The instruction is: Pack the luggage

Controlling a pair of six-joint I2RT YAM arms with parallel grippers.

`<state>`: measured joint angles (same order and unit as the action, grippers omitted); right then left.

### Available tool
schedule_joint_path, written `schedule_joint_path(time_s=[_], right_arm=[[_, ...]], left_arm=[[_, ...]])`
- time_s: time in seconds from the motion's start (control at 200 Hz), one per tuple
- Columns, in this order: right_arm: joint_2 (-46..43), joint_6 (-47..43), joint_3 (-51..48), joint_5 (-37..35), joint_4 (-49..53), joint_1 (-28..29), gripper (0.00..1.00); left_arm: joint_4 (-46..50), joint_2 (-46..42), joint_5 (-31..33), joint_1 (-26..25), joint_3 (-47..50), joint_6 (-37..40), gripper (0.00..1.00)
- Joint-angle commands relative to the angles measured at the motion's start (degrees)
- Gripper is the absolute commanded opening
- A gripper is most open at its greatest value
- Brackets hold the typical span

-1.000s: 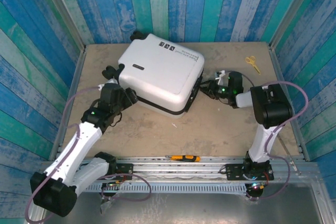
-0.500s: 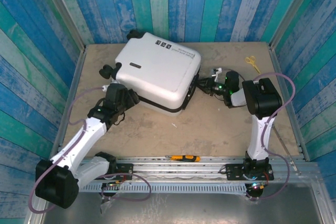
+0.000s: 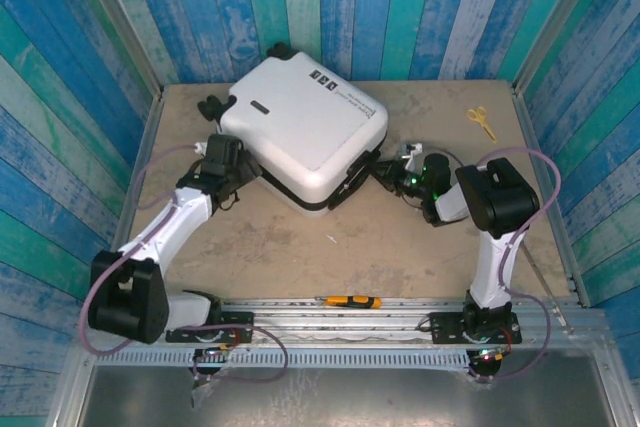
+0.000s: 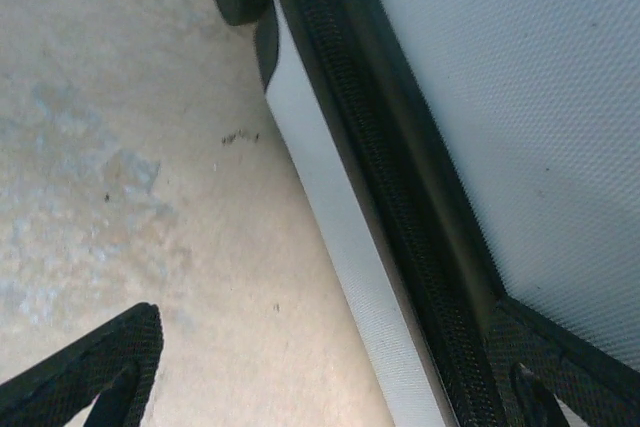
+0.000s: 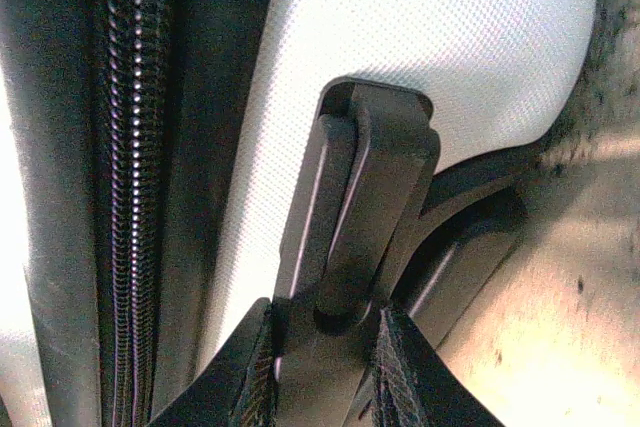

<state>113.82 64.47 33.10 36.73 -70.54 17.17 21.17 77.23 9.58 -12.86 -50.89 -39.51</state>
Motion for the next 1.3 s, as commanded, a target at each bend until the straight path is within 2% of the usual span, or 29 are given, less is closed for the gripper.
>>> schedule_joint_path(time_s=[0.0, 0.155, 0.325, 0.446, 0.596, 0.651, 0.761, 0.861, 1.001, 1.292], right_arm=[[-0.62, -7.03, -3.34, 0.10, -1.70, 7.04, 0.01], [-0.09, -7.16, -3.29, -1.83, -1.13, 11.50, 0.11], [-4.06, -9.04, -6.53, -2.15, 2.26, 12.79, 0.34], [-13.89, -17.48, -8.64, -3.08, 18.50, 13.03, 0.42], [-30.83, -35.16, -6.48, -11.17, 46.95, 16.54, 0.48], [-35.35, -40.59, -5.57, -11.81, 51.86, 18.28, 0.49], [-40.50, -48.51, -4.78, -10.44, 55.18, 18.69, 0.51], [-39.85, -54.38, -2.80, -8.71, 55.41, 18.69, 0.56], [-32.48, -58.10, 3.15, -4.88, 57.50, 18.69, 0.59], [-26.51, -61.24, 7.41, -4.00, 53.22, 18.69, 0.60]], left_arm=[[-5.66, 5.03, -5.14, -1.34, -4.36, 3.35, 0.89], [-7.11, 7.40, -5.11, -0.94, -5.28, 4.89, 0.91], [-9.01, 5.73, -4.91, 0.13, -4.65, 8.15, 0.94], [-8.27, 2.11, -4.56, 0.15, -4.10, 11.25, 0.98], [-9.91, -7.97, -4.32, 0.16, 3.13, 9.74, 0.98], [-10.37, -11.84, -5.14, 0.10, 6.78, 8.48, 0.97], [-11.15, -18.79, -8.53, -0.06, 13.79, 5.68, 0.96], [-9.87, -24.49, -8.84, -2.18, 17.66, 4.30, 0.95], [-5.63, -31.57, -6.86, -5.51, 19.61, 2.34, 0.94], [-2.90, -42.26, -8.44, -6.04, 26.12, -3.86, 0.96]])
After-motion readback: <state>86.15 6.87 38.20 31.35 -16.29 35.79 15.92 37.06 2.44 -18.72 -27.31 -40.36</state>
